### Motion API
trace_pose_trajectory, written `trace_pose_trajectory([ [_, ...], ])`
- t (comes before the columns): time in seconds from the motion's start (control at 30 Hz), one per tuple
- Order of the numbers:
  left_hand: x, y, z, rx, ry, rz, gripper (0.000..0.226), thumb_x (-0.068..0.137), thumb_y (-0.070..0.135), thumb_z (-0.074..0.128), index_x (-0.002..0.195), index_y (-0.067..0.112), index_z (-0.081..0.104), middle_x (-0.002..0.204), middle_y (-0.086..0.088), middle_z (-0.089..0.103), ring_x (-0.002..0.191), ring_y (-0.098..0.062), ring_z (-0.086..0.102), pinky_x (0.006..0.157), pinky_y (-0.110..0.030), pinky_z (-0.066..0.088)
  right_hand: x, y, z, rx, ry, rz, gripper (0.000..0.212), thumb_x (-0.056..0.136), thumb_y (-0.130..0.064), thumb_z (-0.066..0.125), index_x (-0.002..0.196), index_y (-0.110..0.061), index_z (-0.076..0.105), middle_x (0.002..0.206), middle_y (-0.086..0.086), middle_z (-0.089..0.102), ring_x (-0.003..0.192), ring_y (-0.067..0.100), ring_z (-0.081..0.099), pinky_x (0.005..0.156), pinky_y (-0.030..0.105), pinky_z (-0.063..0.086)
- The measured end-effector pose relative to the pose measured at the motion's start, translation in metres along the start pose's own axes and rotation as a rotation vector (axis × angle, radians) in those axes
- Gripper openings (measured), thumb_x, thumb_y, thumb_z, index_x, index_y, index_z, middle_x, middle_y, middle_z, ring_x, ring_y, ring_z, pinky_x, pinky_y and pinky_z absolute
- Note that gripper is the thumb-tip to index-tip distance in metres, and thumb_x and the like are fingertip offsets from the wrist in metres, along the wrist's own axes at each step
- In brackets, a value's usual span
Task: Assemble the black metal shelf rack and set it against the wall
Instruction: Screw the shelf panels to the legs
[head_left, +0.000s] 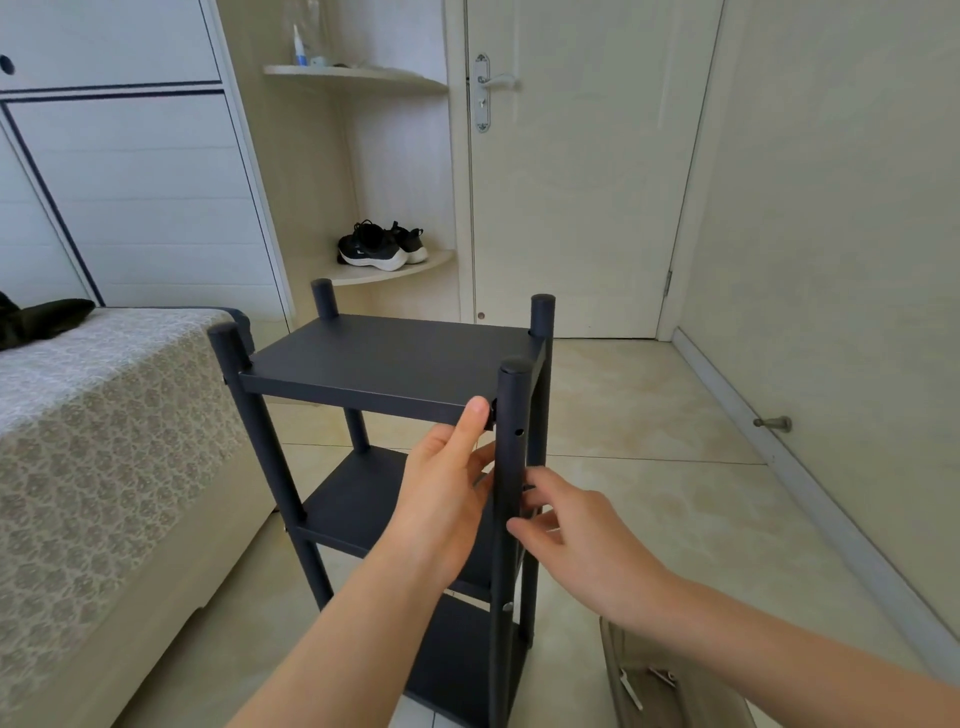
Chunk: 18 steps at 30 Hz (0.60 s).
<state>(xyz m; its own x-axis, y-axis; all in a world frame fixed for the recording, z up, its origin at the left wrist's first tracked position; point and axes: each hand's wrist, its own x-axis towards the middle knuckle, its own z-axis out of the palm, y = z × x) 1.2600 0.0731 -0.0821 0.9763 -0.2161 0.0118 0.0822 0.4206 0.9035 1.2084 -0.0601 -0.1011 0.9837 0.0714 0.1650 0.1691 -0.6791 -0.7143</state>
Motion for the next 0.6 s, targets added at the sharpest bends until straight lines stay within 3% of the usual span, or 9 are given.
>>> trace_pose_trajectory([
  [0.17,0.004,-0.006,0.001,0.028,0.031,0.029,0.079,0.073,0.048,0.074,0.128,-0.006,0.054,0.094,-0.002,0.076,0.094,-0.014,0.074,0.085,-0.034,0.05,-0.001,-0.001,-0.004,-0.061,-0.018,-0.034,0.032,0.103,-0.029,0.048,0.134,-0.024,0.051,0.112,-0.008,0.067,0.098,0.005,0.065,0.089,0.016,0.05],
  [0.33,0.008,-0.011,0.0,0.048,-0.005,0.045,0.067,0.071,0.049,0.072,0.121,0.008,0.054,0.1,-0.001,0.077,0.102,-0.021,0.074,0.093,-0.044,0.054,-0.002,0.002,-0.001,-0.069,0.007,-0.025,0.029,0.104,-0.029,0.043,0.131,-0.021,0.052,0.109,-0.004,0.067,0.099,0.009,0.066,0.093,0.022,0.052],
  [0.43,0.006,-0.011,-0.001,0.028,-0.06,0.049,0.051,0.077,0.045,0.068,0.113,0.012,0.054,0.099,-0.001,0.077,0.103,-0.024,0.073,0.076,-0.034,0.06,0.002,0.005,-0.001,-0.084,0.02,-0.019,0.029,0.104,-0.029,0.042,0.127,-0.019,0.056,0.107,-0.002,0.068,0.098,0.011,0.066,0.094,0.023,0.051],
  [0.6,0.004,-0.008,-0.002,0.033,-0.061,0.06,0.047,0.081,0.043,0.065,0.114,0.009,0.057,0.103,0.001,0.077,0.105,-0.025,0.073,0.086,-0.041,0.055,0.006,0.009,0.001,-0.024,0.032,0.0,0.027,0.103,-0.029,0.047,0.119,-0.016,0.064,0.1,0.0,0.07,0.09,0.011,0.068,0.083,0.015,0.051],
])
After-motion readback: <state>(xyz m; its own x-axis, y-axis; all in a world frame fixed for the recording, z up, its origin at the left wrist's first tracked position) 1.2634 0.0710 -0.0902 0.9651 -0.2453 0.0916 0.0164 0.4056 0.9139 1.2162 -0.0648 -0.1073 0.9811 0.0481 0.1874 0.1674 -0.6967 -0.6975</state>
